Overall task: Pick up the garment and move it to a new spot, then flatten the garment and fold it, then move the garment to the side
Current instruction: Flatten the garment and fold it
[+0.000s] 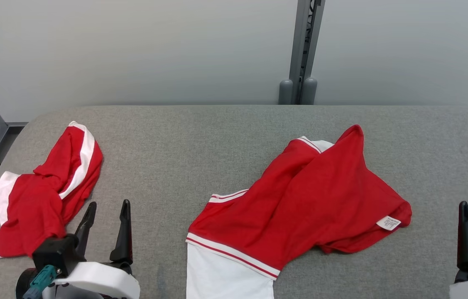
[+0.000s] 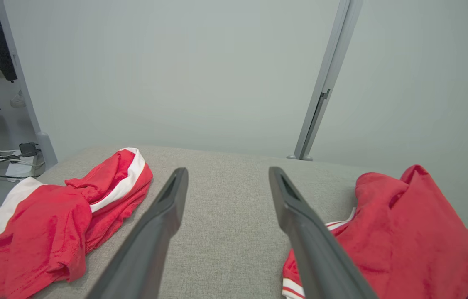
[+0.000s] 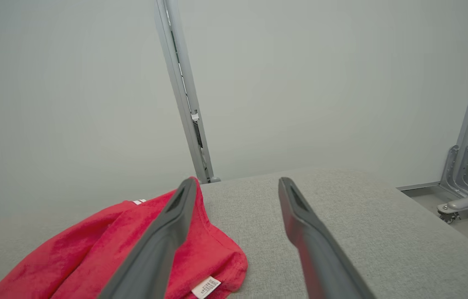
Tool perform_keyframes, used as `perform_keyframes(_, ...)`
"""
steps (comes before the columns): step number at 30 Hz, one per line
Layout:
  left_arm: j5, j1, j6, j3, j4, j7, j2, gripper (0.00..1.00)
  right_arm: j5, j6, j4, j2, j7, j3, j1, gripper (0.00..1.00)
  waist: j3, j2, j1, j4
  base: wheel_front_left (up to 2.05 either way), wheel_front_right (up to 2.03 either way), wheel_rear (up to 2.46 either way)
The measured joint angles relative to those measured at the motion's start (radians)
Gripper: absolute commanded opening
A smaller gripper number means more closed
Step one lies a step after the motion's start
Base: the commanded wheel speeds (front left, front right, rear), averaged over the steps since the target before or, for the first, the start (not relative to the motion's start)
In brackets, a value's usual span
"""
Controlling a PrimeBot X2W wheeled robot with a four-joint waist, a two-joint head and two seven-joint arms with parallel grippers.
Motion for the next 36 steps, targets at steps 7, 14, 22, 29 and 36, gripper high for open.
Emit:
perform_keyframes(7,0.106,0.096,-0.039,0.119,-0.057,-0.004,-0.074,1.00,-0.047,0.000,-0.083,0.050,0.004,-0.009,0.100,1.00,0.001,0.0000,0.0000,-0.015,0.00,0.00,0.00)
perform_keyframes(14,0.169,0.112,-0.101,0.169,-0.052,-0.004,-0.126,1.00,-0.060,0.000,-0.081,0.067,0.021,-0.006,0.101,1.00,0.011,0.0000,0.0000,-0.014,0.00,0.00,0.00)
perform_keyframes(22,0.212,0.120,-0.149,0.208,-0.035,-0.004,-0.169,1.00,-0.079,0.000,-0.100,0.069,0.029,-0.022,0.086,1.00,0.020,0.0000,0.0000,0.003,0.00,0.00,0.00)
perform_keyframes(29,0.260,0.134,-0.186,0.246,-0.036,-0.004,-0.195,1.00,-0.087,0.000,-0.144,0.068,0.041,-0.025,0.080,1.00,0.009,0.0000,0.0001,0.006,0.00,0.00,0.00)
perform_keyframes(36,0.293,0.138,-0.219,0.269,-0.033,-0.004,-0.217,1.00,-0.088,0.000,-0.163,0.069,0.053,-0.023,0.080,1.00,0.007,0.0000,0.0001,0.005,0.00,0.00,0.00)
